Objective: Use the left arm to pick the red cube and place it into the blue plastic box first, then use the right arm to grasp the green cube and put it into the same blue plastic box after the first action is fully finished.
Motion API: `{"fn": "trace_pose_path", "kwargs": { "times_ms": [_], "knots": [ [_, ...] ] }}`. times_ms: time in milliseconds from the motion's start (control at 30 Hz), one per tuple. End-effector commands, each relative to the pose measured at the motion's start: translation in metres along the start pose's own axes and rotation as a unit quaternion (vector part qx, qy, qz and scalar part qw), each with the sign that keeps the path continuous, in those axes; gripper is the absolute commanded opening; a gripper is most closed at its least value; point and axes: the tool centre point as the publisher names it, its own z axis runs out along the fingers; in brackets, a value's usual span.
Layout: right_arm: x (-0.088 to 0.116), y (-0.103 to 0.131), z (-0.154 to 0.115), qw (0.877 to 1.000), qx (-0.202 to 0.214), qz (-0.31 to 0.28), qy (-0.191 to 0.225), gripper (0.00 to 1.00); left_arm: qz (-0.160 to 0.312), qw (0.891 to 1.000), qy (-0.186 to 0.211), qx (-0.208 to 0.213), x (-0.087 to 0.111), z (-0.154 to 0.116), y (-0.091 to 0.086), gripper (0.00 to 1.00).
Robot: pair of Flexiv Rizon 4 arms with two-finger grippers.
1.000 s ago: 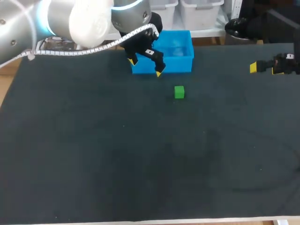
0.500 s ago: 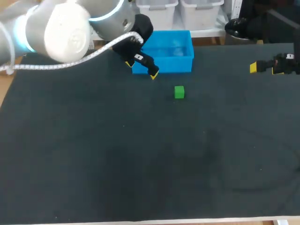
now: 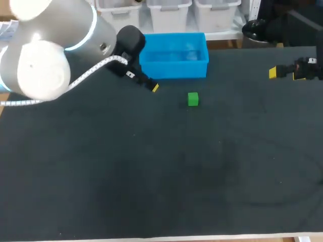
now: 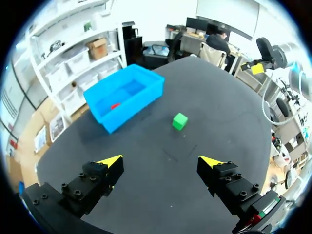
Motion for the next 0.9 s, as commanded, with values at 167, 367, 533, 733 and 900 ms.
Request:
{"fn": "trace_pose_path", "kwargs": {
  "times_ms": [167, 367, 533, 733, 900],
  "knots": [
    [0.0, 0.0, 0.0, 1.0, 0.001, 0.0, 0.0, 1.0, 0.023, 0.997, -0.063, 0.036, 0.011, -0.004, 0.007, 1.0],
    [0.0, 0.0, 0.0, 1.0, 0.001, 0.0, 0.0, 1.0, 0.048, 0.995, -0.063, 0.054, 0.016, -0.004, 0.01, 1.0],
    [0.0, 0.0, 0.0, 1.0, 0.001, 0.0, 0.0, 1.0, 0.064, 0.994, -0.063, 0.067, 0.018, -0.006, 0.012, 1.0],
    [0.0, 0.0, 0.0, 1.0, 0.001, 0.0, 0.0, 1.0, 0.085, 0.991, -0.055, 0.083, 0.023, -0.006, 0.01, 1.0],
    [0.0, 0.0, 0.0, 1.0, 0.001, 0.0, 0.0, 1.0, 0.093, 0.99, -0.052, 0.088, 0.026, -0.005, 0.01, 1.0]
  ]
}}
